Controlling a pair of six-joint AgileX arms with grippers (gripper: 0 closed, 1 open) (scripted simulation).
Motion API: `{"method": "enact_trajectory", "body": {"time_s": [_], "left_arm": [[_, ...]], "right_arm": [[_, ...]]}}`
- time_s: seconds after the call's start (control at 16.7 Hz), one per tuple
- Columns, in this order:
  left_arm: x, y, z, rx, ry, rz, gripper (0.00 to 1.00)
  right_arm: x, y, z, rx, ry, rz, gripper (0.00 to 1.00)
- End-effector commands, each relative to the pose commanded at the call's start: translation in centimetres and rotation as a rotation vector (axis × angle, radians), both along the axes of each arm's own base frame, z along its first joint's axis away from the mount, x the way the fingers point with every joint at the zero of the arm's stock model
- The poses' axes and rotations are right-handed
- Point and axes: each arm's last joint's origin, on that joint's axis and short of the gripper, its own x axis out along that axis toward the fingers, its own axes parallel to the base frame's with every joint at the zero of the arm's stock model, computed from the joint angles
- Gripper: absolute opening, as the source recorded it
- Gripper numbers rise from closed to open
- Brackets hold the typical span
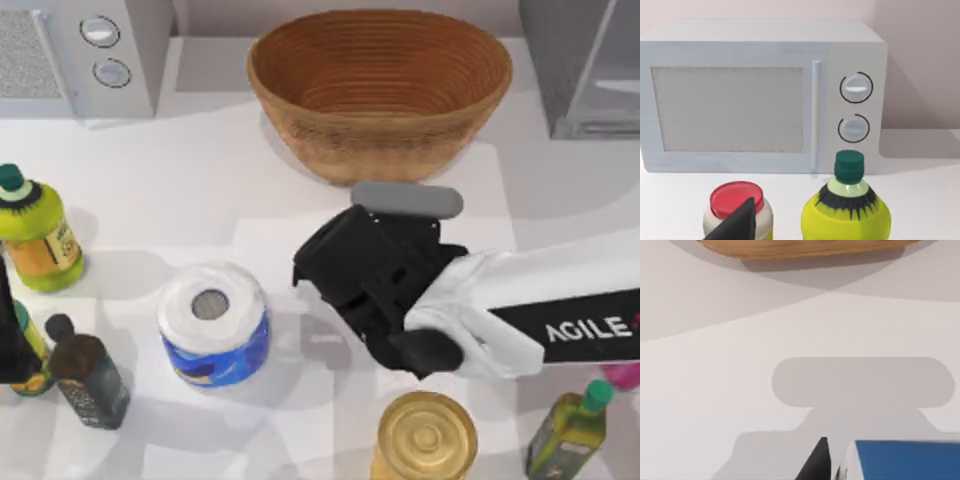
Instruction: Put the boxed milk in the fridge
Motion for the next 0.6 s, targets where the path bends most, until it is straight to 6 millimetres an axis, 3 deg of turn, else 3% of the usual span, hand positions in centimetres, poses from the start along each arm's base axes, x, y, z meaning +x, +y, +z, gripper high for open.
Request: {"method": "enact_trajectory", "body": {"time_s": [0.18,0.6], "left_arm": [[0.0,0.0,0.0,0.000,0.000,0.000,1.00],[0.0,0.0,0.0,0.000,0.000,0.000,1.00]], "right_arm": [[0.4,0.1,4.0,0.006,0.004,-0.021,0.00],[-1.6,0.5,11.3,-0.039,0.053,0.085,0.00]]}}
